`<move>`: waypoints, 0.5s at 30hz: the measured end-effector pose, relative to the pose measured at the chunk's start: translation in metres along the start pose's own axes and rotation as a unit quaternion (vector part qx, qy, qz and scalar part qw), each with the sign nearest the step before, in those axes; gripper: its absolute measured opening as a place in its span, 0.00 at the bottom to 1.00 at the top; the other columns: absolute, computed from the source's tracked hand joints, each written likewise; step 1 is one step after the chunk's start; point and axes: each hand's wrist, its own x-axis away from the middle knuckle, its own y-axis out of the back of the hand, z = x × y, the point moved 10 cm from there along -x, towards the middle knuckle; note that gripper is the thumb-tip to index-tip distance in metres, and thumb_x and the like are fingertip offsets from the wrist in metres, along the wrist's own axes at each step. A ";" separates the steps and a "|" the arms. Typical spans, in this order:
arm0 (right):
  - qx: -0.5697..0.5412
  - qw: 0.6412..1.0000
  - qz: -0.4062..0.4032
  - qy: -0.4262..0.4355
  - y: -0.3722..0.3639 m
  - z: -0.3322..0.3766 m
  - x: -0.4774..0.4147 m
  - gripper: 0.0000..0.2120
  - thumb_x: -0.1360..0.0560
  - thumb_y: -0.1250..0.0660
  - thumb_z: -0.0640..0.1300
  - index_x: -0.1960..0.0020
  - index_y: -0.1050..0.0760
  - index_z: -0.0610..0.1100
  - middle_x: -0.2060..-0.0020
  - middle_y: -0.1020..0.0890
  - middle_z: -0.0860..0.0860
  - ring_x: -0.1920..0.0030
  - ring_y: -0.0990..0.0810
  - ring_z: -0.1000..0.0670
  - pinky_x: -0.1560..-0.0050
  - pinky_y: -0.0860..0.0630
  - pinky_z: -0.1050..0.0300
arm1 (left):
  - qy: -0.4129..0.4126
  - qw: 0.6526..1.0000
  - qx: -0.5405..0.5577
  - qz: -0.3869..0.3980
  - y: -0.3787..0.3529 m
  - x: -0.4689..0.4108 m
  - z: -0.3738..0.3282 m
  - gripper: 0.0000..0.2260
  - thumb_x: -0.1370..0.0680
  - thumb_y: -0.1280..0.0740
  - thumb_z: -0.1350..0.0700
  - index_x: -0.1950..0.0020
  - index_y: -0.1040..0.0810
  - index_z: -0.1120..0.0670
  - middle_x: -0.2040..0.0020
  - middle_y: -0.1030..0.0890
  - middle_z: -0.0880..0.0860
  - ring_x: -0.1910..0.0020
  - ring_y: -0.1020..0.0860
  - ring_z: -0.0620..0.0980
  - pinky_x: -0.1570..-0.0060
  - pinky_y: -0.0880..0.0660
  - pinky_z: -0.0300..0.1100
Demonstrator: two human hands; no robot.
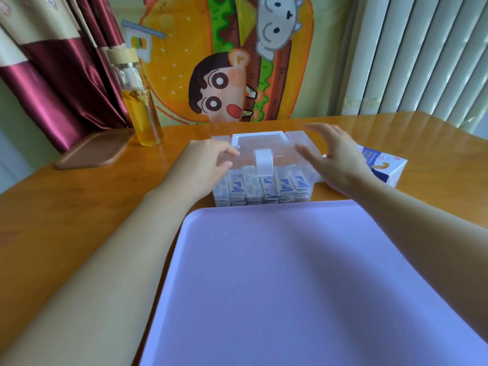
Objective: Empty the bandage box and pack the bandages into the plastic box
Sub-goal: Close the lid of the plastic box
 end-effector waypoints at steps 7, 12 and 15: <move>0.122 0.954 0.103 -0.254 0.037 -0.123 0.015 0.36 0.32 0.32 0.64 0.29 0.35 0.50 0.32 0.32 0.41 0.28 0.44 0.41 0.31 0.45 0.46 | 0.083 0.990 -0.107 -0.047 0.002 0.001 -0.012 0.07 0.22 0.35 0.53 0.44 0.26 0.49 0.38 0.24 0.48 0.47 0.24 0.52 0.58 0.30 0.44; 0.096 0.949 0.137 -0.268 0.029 -0.142 0.027 0.35 0.31 0.28 0.54 0.27 0.38 0.50 0.34 0.34 0.39 0.35 0.34 0.37 0.39 0.31 0.45 | 0.097 0.980 -0.166 -0.056 0.001 -0.001 -0.024 0.09 0.22 0.36 0.55 0.42 0.28 0.51 0.42 0.24 0.50 0.50 0.25 0.52 0.60 0.33 0.43; 0.089 0.950 0.123 -0.272 0.028 -0.145 0.028 0.33 0.30 0.29 0.53 0.28 0.36 0.50 0.35 0.35 0.39 0.36 0.33 0.36 0.41 0.29 0.43 | 0.095 0.977 -0.181 -0.054 0.001 -0.002 -0.028 0.09 0.22 0.36 0.55 0.42 0.28 0.52 0.44 0.23 0.51 0.50 0.25 0.53 0.59 0.32 0.44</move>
